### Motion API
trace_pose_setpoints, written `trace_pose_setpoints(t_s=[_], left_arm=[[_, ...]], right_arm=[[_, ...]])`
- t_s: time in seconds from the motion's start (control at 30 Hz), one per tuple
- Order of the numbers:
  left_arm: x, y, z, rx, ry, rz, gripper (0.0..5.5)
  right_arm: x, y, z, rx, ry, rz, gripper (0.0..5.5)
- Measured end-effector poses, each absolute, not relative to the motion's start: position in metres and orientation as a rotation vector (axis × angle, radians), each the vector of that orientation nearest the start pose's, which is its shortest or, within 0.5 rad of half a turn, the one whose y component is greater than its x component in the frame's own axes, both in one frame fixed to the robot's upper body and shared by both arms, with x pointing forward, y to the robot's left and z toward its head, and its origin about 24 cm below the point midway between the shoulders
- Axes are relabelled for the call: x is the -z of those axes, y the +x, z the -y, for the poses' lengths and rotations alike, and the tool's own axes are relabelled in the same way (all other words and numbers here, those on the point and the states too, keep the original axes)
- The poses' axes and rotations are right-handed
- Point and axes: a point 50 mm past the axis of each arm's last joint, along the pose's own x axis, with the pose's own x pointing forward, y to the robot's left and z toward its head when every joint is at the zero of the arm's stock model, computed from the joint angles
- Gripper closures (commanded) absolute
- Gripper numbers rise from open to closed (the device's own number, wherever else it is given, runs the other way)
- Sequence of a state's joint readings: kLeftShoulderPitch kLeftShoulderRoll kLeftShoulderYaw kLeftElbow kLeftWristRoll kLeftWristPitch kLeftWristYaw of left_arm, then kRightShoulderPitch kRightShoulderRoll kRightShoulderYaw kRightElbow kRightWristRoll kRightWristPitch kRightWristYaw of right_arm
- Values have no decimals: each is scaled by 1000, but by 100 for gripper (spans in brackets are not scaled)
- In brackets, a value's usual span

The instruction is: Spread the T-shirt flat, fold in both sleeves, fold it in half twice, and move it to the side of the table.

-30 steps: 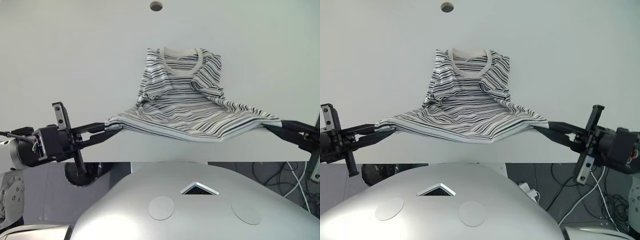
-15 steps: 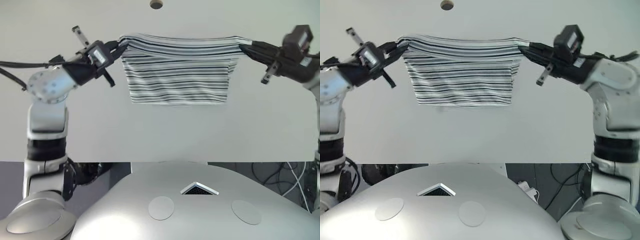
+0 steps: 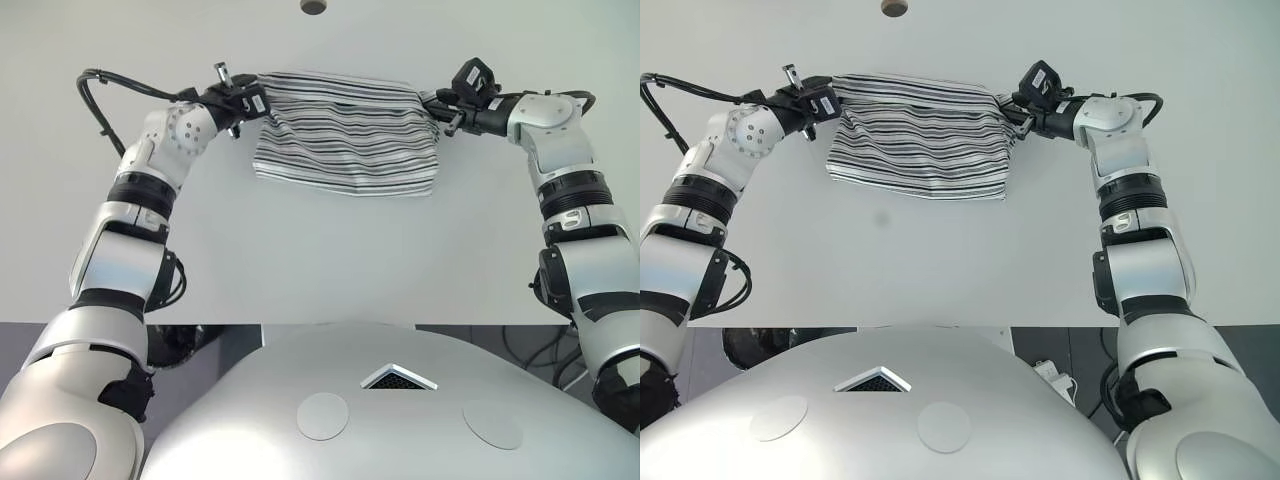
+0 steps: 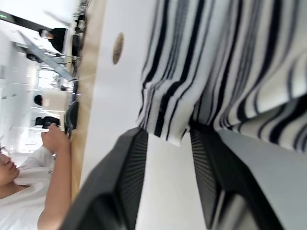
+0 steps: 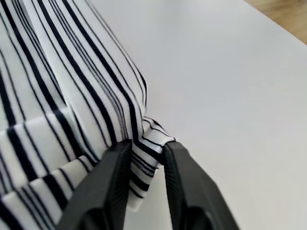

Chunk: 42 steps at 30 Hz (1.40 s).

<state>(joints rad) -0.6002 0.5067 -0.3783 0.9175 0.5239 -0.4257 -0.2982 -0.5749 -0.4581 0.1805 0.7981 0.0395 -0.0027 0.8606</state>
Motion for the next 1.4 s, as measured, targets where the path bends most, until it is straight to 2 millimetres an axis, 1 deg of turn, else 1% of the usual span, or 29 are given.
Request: trace_pose_setpoints(t_s=[0.03,0.13,0.17,0.23,0.3,0.37,0.43,0.47,0.5,0.57,0.63,0.73,0.8,0.87,0.93,0.97,1.1,1.13,1.23,1.3,1.4], left_arm=[[-27,332,-200,678,1148,-150,331],[-29,332,-211,586,1108,-119,331],[-35,334,-216,517,1067,-83,331],[-57,336,-219,435,934,42,331],[-81,333,-215,410,826,199,331],[-95,324,-211,398,769,304,331],[-105,313,-211,371,712,376,331],[-114,307,-213,345,679,422,331],[-123,301,-215,320,653,471,331],[-134,288,-215,300,628,532,331],[-135,277,-213,313,625,534,331],[-133,271,-204,359,623,519,331],[-130,268,-199,383,614,507,331],[-128,265,-193,412,606,504,331],[-124,262,-187,441,601,503,331],[-124,261,-185,449,598,501,331],[-122,262,-182,466,598,482,331],[-122,262,-182,467,598,480,331],[-120,263,-181,471,614,464,331],[-118,263,-179,483,626,455,331],[-110,262,-167,537,656,436,331]], right_arm=[[-38,329,204,-823,-329,-420,414],[-44,324,208,-817,-203,-388,414],[-46,321,209,-810,-163,-381,414],[-54,316,208,-812,-79,-351,414],[-72,317,208,-785,-26,-288,414],[-88,318,209,-727,-2,-225,414],[-100,318,206,-693,-23,-178,414],[-104,317,201,-687,-44,-168,414],[-105,316,194,-685,-84,-169,414],[-104,312,182,-692,-153,-173,414],[-100,310,172,-717,-227,-171,414],[-96,310,160,-785,-443,-122,414],[-85,313,159,-835,-567,-148,414],[-77,318,162,-881,-703,-165,414],[-68,323,173,-894,-846,-196,414],[-64,325,179,-897,-885,-221,414],[-50,331,189,-964,-1007,-288,414],[-49,332,190,-976,-1029,-294,414],[-51,339,192,-999,-1134,-303,414],[-53,340,191,-1012,-1154,-281,414],[-54,340,183,-1043,-1144,-236,414]])
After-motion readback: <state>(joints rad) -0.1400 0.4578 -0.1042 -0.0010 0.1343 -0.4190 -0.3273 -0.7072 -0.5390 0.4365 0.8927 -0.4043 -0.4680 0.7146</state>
